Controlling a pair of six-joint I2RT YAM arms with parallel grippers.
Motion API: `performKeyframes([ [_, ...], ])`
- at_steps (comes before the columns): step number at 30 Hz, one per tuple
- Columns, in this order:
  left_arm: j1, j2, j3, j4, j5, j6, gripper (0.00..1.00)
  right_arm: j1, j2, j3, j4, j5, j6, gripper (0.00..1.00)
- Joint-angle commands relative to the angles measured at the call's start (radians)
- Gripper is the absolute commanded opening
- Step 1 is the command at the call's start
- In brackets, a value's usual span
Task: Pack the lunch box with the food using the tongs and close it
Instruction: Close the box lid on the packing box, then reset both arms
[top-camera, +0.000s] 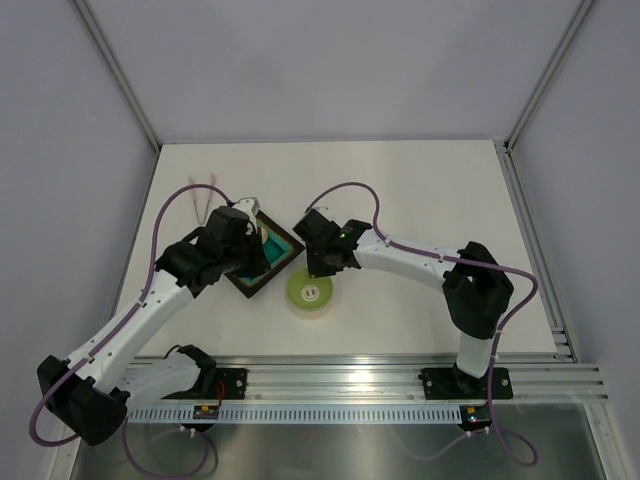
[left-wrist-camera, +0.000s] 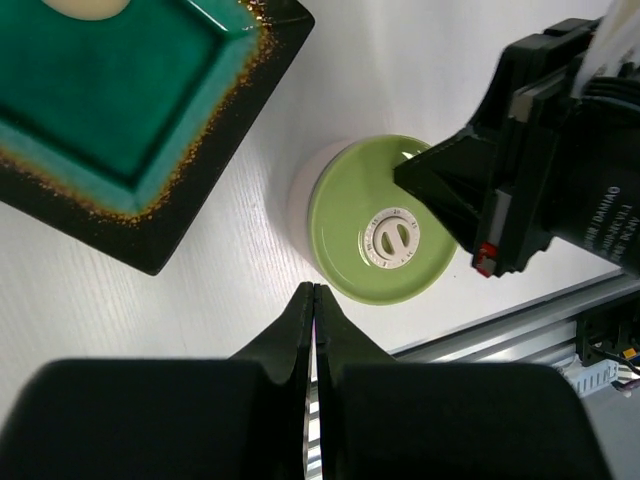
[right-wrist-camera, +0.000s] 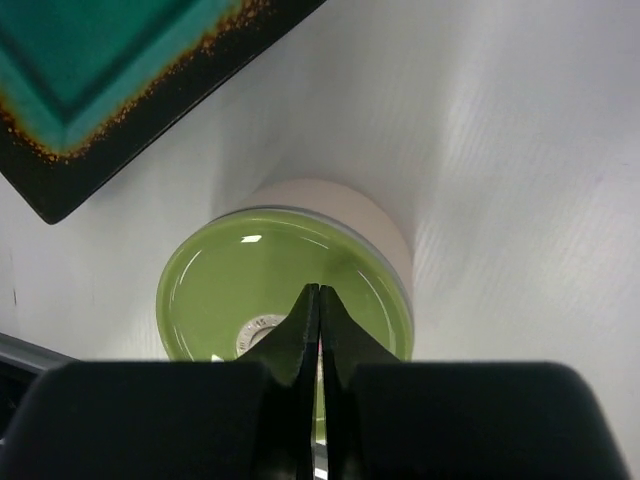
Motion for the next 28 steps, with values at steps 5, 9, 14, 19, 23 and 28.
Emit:
performKeyframes([
  [5,0.005,-0.05,0.075,-0.009,-0.074,0.01,0.0,-0.002,-0.234,0.144,-0.114,0.307,-0.093,0.35],
  [9,0.005,-0.112,0.081,0.025,-0.131,0.046,0.09,-0.068,-0.26,0.181,-0.226,0.465,-0.111,0.82],
  [14,0.005,-0.158,0.151,-0.007,-0.261,0.093,0.8,-0.306,-0.335,0.143,-0.314,0.507,-0.049,0.99],
  [19,0.005,-0.141,0.231,-0.021,-0.386,0.122,0.99,-0.466,-0.461,0.066,-0.305,0.489,-0.06,0.99],
  [23,0.006,-0.103,0.315,-0.04,-0.432,0.13,0.99,-0.492,-0.526,0.013,-0.297,0.529,-0.063,0.99],
  [28,0.006,-0.069,0.357,-0.037,-0.398,0.13,0.99,-0.49,-0.573,-0.053,-0.275,0.525,-0.063,1.0],
])
